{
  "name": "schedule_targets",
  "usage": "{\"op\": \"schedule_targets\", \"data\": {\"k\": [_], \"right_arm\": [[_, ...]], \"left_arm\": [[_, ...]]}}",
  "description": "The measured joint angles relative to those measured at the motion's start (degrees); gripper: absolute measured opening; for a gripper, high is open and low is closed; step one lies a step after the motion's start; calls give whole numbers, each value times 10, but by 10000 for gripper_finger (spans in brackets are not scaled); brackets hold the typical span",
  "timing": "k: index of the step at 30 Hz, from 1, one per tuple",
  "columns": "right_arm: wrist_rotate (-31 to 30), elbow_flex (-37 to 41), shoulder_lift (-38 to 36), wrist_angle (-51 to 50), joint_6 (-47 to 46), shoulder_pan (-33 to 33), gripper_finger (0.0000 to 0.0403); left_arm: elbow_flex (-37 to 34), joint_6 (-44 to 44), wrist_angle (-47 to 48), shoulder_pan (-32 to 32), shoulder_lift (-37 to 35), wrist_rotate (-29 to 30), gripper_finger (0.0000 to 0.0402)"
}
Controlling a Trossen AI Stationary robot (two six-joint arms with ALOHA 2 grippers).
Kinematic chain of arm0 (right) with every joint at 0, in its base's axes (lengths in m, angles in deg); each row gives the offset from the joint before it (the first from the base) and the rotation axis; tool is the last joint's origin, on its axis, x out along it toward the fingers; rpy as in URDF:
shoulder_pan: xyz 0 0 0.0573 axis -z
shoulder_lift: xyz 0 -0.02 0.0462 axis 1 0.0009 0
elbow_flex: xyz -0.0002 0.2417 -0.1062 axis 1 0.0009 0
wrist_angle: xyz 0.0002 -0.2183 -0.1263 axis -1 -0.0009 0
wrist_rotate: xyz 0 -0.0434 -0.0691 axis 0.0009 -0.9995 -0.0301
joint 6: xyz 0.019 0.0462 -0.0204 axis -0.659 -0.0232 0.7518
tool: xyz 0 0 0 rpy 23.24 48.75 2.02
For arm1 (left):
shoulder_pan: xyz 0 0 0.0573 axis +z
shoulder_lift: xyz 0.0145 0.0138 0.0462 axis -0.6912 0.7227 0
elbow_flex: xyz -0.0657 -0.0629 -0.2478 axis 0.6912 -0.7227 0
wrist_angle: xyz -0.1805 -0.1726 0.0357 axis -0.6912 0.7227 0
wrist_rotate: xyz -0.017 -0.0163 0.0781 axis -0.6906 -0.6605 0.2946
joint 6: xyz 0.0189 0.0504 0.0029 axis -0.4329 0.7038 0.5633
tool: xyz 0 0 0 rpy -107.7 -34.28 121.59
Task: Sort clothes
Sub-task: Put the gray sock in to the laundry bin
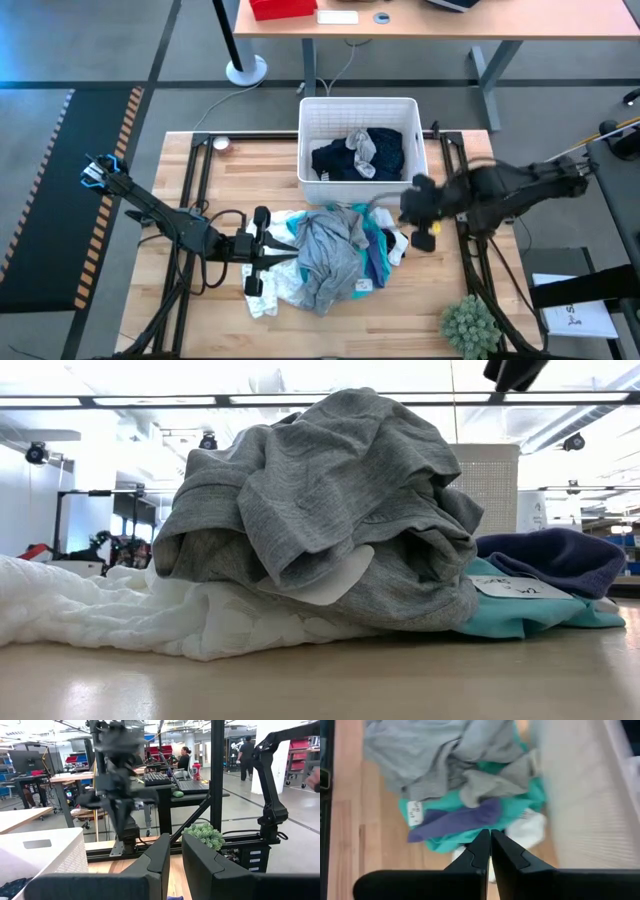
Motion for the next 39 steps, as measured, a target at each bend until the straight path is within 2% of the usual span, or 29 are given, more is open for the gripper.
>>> {"op": "schedule_targets", "data": {"k": [8,16,20,26,33,39], "right_arm": [[-130,113,12,123,-88,-119,0],[-148,195,55,314,-102,-149,8],[-198,202,82,332,-133,-145,39],[-236,206,116,333,-207,-132,113],[-241,208,173,347,-221,-118,192],[-241,208,216,374,-207,-106,219]], "left_arm": [[0,0,-1,0,0,0,36],[0,-3,-1,0,0,0,36],[0,-9,-1,0,0,0,36],[0,-9,-1,0,0,0,36],[0,-9,-1,0,0,0,36],[0,-9,-1,0,0,0,36]]}}
